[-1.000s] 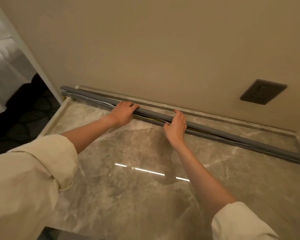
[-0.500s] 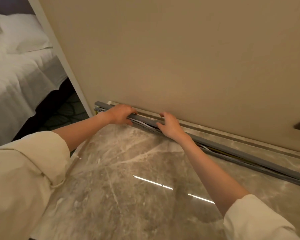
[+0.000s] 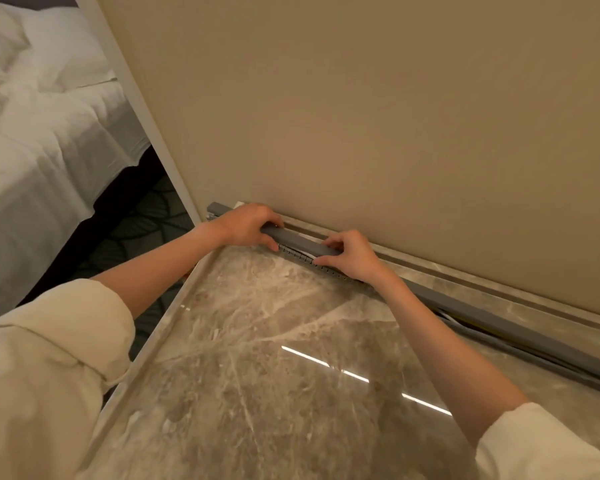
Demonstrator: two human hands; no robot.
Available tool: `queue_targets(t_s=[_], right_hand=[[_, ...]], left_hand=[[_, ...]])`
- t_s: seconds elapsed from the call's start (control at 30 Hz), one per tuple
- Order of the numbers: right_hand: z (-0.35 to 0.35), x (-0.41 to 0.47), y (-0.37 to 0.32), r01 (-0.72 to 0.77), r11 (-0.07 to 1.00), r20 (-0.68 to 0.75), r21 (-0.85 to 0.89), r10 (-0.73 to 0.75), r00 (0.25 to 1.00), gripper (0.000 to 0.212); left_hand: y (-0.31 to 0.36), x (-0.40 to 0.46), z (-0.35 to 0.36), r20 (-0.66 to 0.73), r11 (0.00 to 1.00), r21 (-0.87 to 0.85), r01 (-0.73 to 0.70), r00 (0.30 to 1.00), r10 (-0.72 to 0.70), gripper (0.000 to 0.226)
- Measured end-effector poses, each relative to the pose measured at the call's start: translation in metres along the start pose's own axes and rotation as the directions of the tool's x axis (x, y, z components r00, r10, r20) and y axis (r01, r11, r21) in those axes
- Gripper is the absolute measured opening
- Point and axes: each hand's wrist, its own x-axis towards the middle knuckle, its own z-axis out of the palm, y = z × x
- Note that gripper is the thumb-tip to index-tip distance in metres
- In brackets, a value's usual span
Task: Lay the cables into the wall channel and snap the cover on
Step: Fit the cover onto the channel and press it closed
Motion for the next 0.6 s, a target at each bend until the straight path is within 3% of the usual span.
queue_targets(t_s=[0.3, 0.47, 0.6], right_hand=[[0.003, -0.001, -0.005, 0.06, 0.968, 0.019, -0.245, -0.057, 0.998, 0.025], [0.007, 0.001, -0.003, 0.024, 0.984, 0.037, -0.177, -0.018, 0.999, 0.026], [0.007, 0.0, 0.0, 0.038, 0.99, 0.035, -0.139, -0.034, 0.999, 0.021]], left_hand=[[-0.007, -0.005, 0.01, -0.126, 1.0, -0.006, -0.01, 0.992, 0.009, 0.035], [-0.01, -0.013, 0.026, -0.236, 0.996, -0.091, 0.001, 0.971, -0.022, 0.039], [-0.014, -0.017, 0.031, -0.27, 0.998, -0.059, -0.033, 0.963, 0.015, 0.042]])
